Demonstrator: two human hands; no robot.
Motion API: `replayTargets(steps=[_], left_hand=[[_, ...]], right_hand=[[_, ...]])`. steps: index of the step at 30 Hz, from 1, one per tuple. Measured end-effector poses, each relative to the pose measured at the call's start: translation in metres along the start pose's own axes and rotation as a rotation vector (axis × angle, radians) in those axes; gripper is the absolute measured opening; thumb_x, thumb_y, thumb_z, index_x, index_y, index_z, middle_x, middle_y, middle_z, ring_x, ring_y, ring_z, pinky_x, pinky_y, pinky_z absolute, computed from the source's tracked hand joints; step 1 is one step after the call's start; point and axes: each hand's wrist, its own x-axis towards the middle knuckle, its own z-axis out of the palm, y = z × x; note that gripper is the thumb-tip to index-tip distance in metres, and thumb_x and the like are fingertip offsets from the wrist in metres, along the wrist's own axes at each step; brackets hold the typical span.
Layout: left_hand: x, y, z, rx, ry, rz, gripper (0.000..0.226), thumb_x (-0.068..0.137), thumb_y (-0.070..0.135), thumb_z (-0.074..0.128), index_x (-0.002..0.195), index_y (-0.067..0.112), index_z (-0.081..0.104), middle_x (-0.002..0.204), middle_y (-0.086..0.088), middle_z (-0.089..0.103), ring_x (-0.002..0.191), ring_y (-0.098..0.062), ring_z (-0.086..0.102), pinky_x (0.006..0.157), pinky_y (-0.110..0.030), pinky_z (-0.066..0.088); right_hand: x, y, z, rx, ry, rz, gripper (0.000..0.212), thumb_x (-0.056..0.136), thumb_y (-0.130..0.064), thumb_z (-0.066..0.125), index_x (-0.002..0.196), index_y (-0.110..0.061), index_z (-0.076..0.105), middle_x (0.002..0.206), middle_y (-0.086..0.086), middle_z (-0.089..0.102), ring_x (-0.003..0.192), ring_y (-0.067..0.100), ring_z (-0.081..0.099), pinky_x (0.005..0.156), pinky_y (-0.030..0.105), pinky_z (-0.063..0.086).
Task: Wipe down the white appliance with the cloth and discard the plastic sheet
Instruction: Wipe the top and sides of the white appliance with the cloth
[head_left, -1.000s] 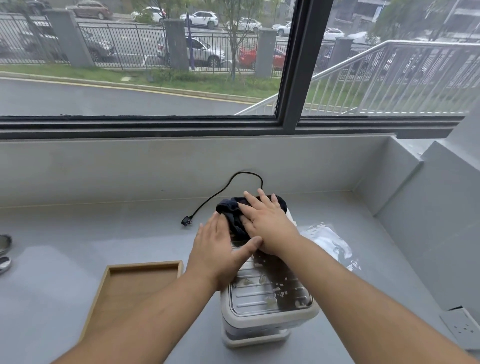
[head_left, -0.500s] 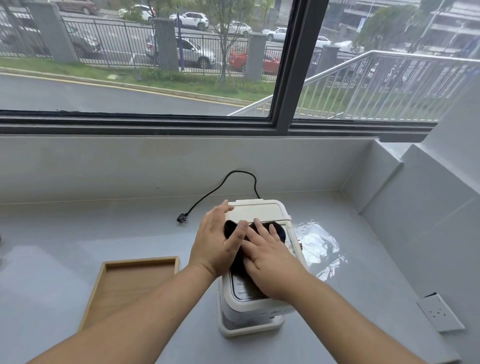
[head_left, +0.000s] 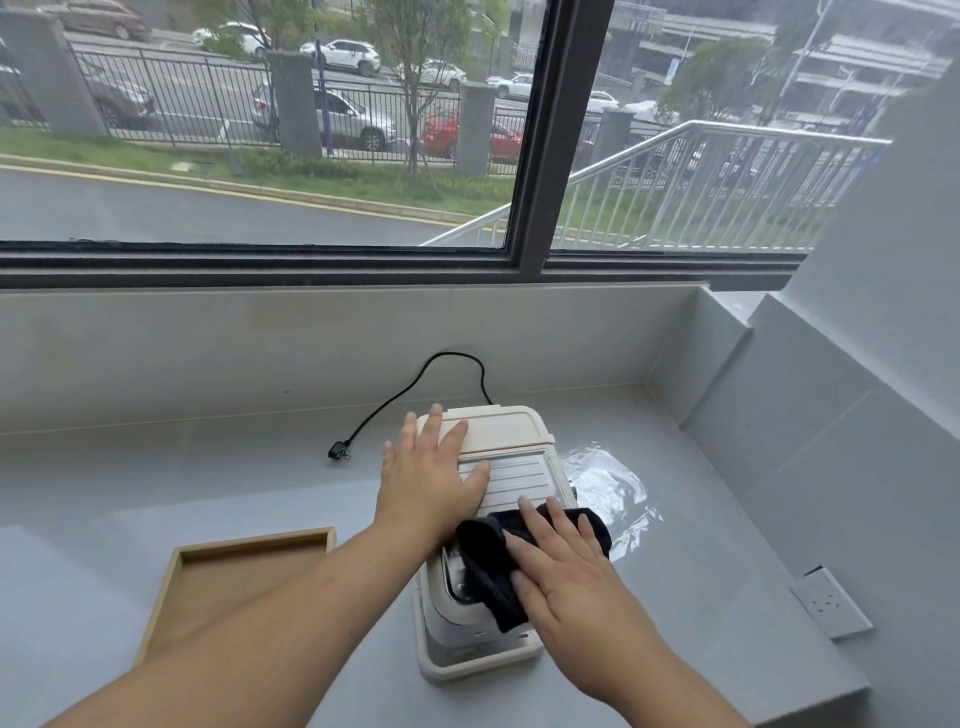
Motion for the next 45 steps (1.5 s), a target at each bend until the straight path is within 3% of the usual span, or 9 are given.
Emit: replayTargets(steps=[8,12,14,17,23,28,33,38,45], left_hand=[[0.0,-0.004,0.001,-0.016,-0.005,0.009,0.071,0.101,0.064,0.04,0.165,0.035,0.026,0.179,0.005,0.0,0.163,-0.024,-0.009,0.131,-0.053,0.003],[-0.003,-0.006,0.001,-0.012,-0.016,0.024,0.071,0.098,0.056,0.014,0.165,0.035,0.021,0.178,0.006,-0.005,0.162,-0.023,-0.011,0.131,-0.053,0.011],[-0.002,-0.007,0.002,-0.014,-0.016,0.027,0.067,0.1,0.047,0.025,0.165,0.035,0.02,0.178,0.007,-0.005,0.162,-0.022,-0.012,0.131,-0.05,0.012],[0.001,-0.007,0.004,-0.064,0.017,0.019,0.063,0.102,0.035,0.037,0.164,0.037,0.026,0.178,0.008,0.001,0.162,-0.02,-0.008,0.128,-0.049,0.019],[0.003,-0.003,0.002,-0.136,0.054,0.015,0.056,0.103,0.043,0.029,0.159,0.04,0.033,0.177,0.008,0.013,0.162,-0.02,0.0,0.128,-0.047,0.022],[0.001,0.0,0.0,-0.143,0.143,0.045,0.052,0.107,0.035,0.032,0.158,0.029,0.04,0.164,0.007,0.041,0.16,-0.028,0.018,0.129,-0.052,0.018],[-0.003,0.002,-0.003,-0.275,0.234,-0.082,0.051,0.109,0.031,0.038,0.157,0.015,0.041,0.161,-0.006,0.047,0.155,-0.025,0.031,0.127,-0.051,0.022],[-0.011,0.003,-0.005,-0.412,0.356,-0.117,0.066,0.1,0.052,0.031,0.157,0.022,0.041,0.167,-0.002,0.04,0.152,-0.021,0.033,0.126,-0.044,0.027],[-0.01,-0.007,-0.003,-0.394,0.216,0.051,0.075,0.089,0.065,0.029,0.146,0.025,0.059,0.159,0.002,0.052,0.156,-0.021,0.028,0.128,-0.041,0.021]], right_hand=[[0.026,0.004,0.001,-0.023,0.049,0.098,0.053,0.111,-0.04,0.024,0.163,-0.045,0.018,0.175,-0.009,-0.004,0.159,0.014,-0.017,0.122,0.032,-0.021],[0.055,0.013,-0.003,-0.015,0.084,0.106,0.053,0.11,-0.037,0.026,0.162,-0.044,0.02,0.176,-0.006,0.001,0.16,0.019,-0.011,0.125,0.038,-0.014],[0.074,0.016,-0.006,-0.035,0.099,0.095,0.054,0.11,-0.035,0.028,0.162,-0.043,0.021,0.176,-0.003,0.004,0.16,0.022,-0.007,0.127,0.042,-0.008],[0.101,0.02,-0.01,-0.052,0.099,0.082,0.054,0.11,-0.035,0.028,0.162,-0.042,0.021,0.176,0.001,0.005,0.161,0.027,-0.004,0.128,0.046,-0.004],[0.142,0.022,-0.013,-0.085,0.108,0.069,0.053,0.109,-0.037,0.027,0.162,-0.038,0.023,0.175,0.004,0.011,0.16,0.032,0.0,0.128,0.051,0.0],[0.166,0.022,-0.018,-0.101,0.084,0.021,0.053,0.109,-0.038,0.026,0.162,-0.039,0.022,0.175,0.004,0.012,0.161,0.031,-0.001,0.128,0.051,-0.004],[0.183,-0.004,-0.012,-0.081,0.065,-0.055,0.054,0.109,-0.042,0.025,0.163,-0.04,0.021,0.176,0.004,0.008,0.161,0.031,-0.006,0.127,0.051,-0.008],[0.173,-0.016,0.001,-0.127,0.018,-0.196,0.061,0.107,-0.039,0.033,0.165,-0.03,0.019,0.176,0.001,-0.001,0.16,0.029,-0.014,0.127,0.05,-0.012],[0.127,-0.018,-0.003,-0.104,-0.042,-0.255,0.069,0.104,-0.026,0.034,0.167,-0.025,0.006,0.176,0.003,0.003,0.159,0.025,-0.02,0.127,0.048,-0.014]])
